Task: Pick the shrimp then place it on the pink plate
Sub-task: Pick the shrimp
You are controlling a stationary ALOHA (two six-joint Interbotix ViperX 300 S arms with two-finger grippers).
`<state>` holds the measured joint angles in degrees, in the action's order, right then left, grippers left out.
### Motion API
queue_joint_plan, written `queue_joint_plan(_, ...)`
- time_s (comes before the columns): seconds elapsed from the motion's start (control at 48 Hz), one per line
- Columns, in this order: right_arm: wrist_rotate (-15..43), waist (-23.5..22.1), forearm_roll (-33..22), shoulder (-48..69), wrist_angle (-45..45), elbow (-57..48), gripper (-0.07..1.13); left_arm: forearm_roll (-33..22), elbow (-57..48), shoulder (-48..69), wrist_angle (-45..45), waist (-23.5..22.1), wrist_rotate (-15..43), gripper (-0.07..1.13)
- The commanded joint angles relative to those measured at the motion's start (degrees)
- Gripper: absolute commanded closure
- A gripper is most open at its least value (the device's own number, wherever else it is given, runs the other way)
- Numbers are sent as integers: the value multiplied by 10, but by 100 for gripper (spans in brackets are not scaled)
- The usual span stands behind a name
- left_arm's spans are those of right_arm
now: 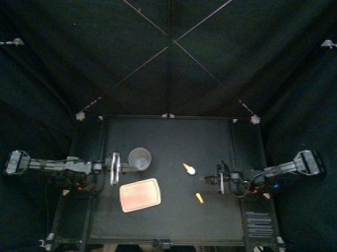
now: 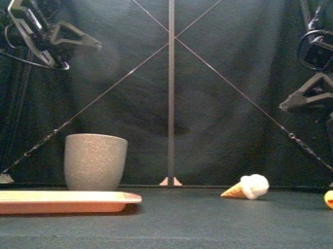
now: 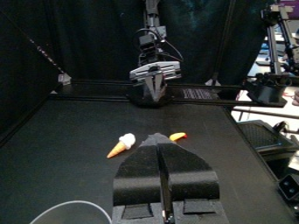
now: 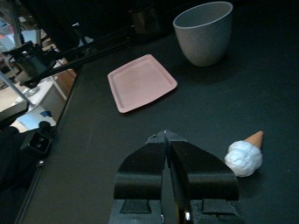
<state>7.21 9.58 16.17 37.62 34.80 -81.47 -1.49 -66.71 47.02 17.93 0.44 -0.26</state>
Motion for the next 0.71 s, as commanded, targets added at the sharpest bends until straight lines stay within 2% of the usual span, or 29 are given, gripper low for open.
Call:
queue_joint_plan(0.021,-1,28,18,-18,5,17,83,-1,6,-2,6,-1,-1,106)
queue_joint_plan(0.146,2,57,42,-60,-9,36,83,-1,6,-2,6,-1,0,106)
queue_joint_plan(0.229,8,72,60,-94,-61,64,83,-1,6,-2,7,-1,2,106)
queue_joint_plan(0.375,36,70,96,-129,-194,127,81,0,7,-2,12,-1,3,106)
queue_joint_plan(0.458,54,47,114,-142,-272,157,79,0,4,-2,21,-1,4,106)
queue_joint_plan(0.562,69,28,123,-154,-341,179,67,1,2,-2,27,-1,4,106)
queue_joint_plan(0.708,92,27,125,-172,-344,187,41,1,-2,-2,26,-1,4,106)
